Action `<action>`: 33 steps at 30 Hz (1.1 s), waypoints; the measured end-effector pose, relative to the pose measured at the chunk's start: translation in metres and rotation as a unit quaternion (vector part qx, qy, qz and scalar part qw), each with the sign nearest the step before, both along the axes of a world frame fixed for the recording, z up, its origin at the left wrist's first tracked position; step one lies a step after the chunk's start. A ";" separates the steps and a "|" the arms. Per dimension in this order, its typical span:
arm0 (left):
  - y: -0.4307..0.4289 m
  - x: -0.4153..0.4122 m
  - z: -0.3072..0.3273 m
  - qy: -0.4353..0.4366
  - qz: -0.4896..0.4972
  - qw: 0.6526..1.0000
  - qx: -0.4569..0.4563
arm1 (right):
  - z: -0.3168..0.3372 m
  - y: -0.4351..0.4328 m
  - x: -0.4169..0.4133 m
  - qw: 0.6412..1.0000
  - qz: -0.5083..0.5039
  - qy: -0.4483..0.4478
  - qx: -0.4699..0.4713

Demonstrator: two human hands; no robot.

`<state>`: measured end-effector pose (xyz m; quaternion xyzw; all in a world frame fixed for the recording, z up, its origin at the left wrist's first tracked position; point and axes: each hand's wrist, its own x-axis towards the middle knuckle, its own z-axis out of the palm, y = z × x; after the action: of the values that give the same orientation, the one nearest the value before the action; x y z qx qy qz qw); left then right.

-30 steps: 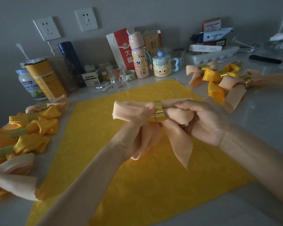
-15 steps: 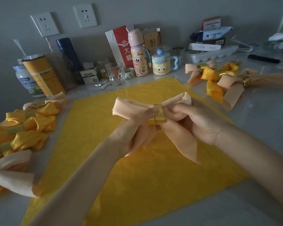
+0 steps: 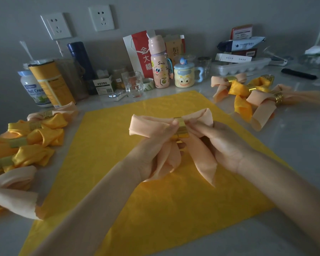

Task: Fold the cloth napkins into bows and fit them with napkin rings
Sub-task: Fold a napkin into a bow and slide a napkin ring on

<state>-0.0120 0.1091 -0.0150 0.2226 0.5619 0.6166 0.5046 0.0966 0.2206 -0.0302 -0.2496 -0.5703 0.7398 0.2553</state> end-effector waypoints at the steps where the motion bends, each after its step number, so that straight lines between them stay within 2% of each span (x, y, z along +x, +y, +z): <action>1: 0.000 0.001 0.000 0.000 0.001 1.000 -0.008 | 0.001 0.000 0.000 1.000 -0.012 -0.001 0.008; 6: 0.001 0.000 0.002 0.026 0.011 1.000 -0.006 | 0.005 0.003 0.002 0.999 0.009 0.046 0.003; 11: 0.001 -0.002 0.003 0.029 0.009 0.999 0.028 | 0.009 0.009 0.006 0.992 0.051 0.072 -0.091; 16: -0.001 -0.007 0.004 0.047 -0.001 0.998 0.029 | 0.011 0.012 0.008 0.984 0.062 0.085 -0.142; 20: -0.003 -0.025 0.011 0.077 0.062 0.995 -0.002 | 0.012 0.012 0.007 0.981 0.035 0.108 -0.158; 26: -0.008 -0.039 0.022 -0.129 0.047 0.990 0.030 | 0.015 0.013 0.009 0.981 0.061 0.129 -0.132; 30: -0.004 -0.034 0.017 -0.165 0.077 0.980 0.084 | 0.017 0.011 0.009 0.971 0.076 0.179 -0.138; 33: -0.003 -0.031 0.018 -0.159 0.085 0.978 0.105 | 0.016 0.011 0.008 0.968 0.054 0.185 -0.160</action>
<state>-0.0432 0.1060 0.0027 0.1252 0.4233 0.7403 0.5071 0.1044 0.2319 -0.0144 -0.1149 -0.4000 0.8672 0.2733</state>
